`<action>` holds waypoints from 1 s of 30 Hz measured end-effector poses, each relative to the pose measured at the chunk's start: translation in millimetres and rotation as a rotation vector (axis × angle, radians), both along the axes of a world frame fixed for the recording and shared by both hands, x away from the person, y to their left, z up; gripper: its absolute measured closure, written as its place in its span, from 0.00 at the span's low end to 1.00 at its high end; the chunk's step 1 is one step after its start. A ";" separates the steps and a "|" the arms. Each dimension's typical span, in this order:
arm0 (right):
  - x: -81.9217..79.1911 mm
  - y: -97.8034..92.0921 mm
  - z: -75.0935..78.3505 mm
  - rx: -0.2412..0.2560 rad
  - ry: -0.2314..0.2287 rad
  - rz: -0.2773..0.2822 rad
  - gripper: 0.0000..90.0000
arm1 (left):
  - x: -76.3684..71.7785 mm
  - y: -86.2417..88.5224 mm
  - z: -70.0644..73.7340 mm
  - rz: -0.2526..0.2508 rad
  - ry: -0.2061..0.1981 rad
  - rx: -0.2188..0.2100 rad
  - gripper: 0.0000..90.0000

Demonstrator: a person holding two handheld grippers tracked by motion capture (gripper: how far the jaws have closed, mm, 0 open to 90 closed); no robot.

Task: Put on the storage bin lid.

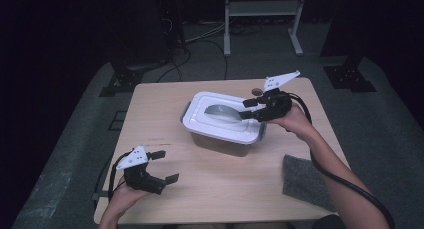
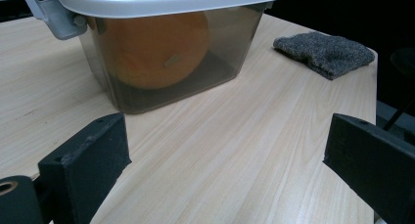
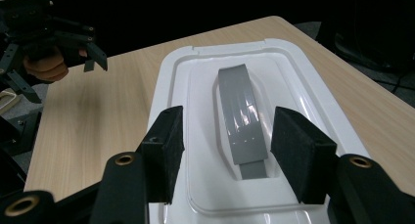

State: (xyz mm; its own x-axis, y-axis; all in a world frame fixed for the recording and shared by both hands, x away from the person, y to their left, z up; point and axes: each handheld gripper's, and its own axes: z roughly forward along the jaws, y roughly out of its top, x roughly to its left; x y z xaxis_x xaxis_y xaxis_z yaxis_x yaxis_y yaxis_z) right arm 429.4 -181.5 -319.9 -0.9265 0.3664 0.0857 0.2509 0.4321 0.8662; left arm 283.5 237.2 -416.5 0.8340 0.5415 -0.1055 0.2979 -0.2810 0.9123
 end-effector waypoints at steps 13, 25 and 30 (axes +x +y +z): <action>-12.0 -19.7 4.9 0.006 -0.003 -0.021 0.47 | 1.0 -0.8 -0.6 -0.004 -0.001 0.002 0.02; -24.0 -44.2 -1.5 0.019 0.011 -0.057 0.45 | 1.5 -2.2 -0.7 -0.006 0.005 -0.006 0.02; -30.9 -54.3 -5.5 0.026 0.016 -0.068 0.44 | 1.9 -2.4 -0.7 -0.009 0.002 0.000 0.02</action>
State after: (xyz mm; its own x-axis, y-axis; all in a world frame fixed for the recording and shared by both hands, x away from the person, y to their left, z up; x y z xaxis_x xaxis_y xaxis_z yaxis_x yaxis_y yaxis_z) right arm 398.5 -235.8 -325.5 -0.8979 0.4261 0.1105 0.2929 0.3910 0.8725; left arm 285.4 234.7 -417.2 0.8386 0.5340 -0.1073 0.2971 -0.2832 0.9119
